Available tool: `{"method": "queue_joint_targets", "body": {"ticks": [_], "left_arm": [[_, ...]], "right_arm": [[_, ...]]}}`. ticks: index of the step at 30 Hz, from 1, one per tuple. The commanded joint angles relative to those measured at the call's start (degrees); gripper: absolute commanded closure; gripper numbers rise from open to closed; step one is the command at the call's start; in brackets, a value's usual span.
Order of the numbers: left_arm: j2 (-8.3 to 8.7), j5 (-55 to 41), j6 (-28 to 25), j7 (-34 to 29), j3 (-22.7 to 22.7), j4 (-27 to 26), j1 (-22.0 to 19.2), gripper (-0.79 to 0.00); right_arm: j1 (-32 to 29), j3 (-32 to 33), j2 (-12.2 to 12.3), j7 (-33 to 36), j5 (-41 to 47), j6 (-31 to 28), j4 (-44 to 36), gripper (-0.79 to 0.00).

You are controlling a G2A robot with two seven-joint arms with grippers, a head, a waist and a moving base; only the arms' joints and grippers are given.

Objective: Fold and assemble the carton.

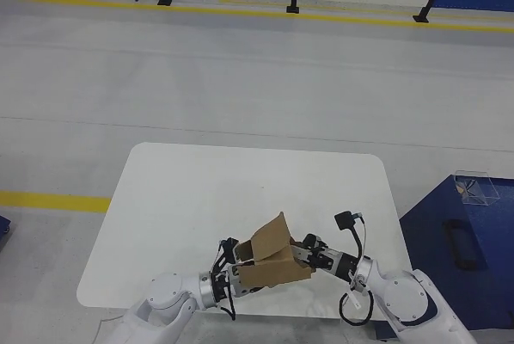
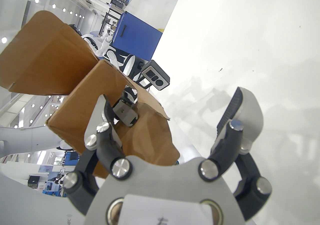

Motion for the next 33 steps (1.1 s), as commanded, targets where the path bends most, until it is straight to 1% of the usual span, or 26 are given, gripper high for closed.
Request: {"method": "queue_joint_targets", "body": {"ticks": [1,6,13,16,24,30,33], "left_arm": [[0.03,2.0,-1.6,2.0,0.0,-0.5,0.5,0.000],[0.09,3.2,-3.3,3.0,-0.2,-1.4,1.3,0.000],[0.13,4.4,-3.9,3.5,-0.1,-2.3,1.7,0.000],[0.12,7.5,-5.7,6.3,0.1,-2.6,2.0,0.000],[-0.13,6.4,-5.2,5.9,0.7,-2.3,1.6,0.000],[-0.15,5.3,-5.0,5.9,-0.1,-1.8,1.1,0.000],[-0.15,5.1,-5.2,6.0,-0.4,-1.6,1.0,0.000]], "right_arm": [[0.0,0.2,0.0,0.0,0.2,-0.1,0.1,-0.785],[-0.1,1.0,0.0,0.3,0.6,0.0,-0.1,-0.785],[-0.7,1.5,0.1,0.5,0.6,0.0,-1.1,-0.785],[-0.8,1.7,0.0,0.8,1.1,-0.3,-0.8,-0.785],[-0.3,1.7,-0.1,1.0,1.5,-0.6,0.0,-0.785],[-1.8,5.2,0.3,1.1,2.6,-0.6,-0.3,-0.785],[-3.5,7.9,0.7,1.1,2.4,-0.4,-2.0,-0.785]]}}
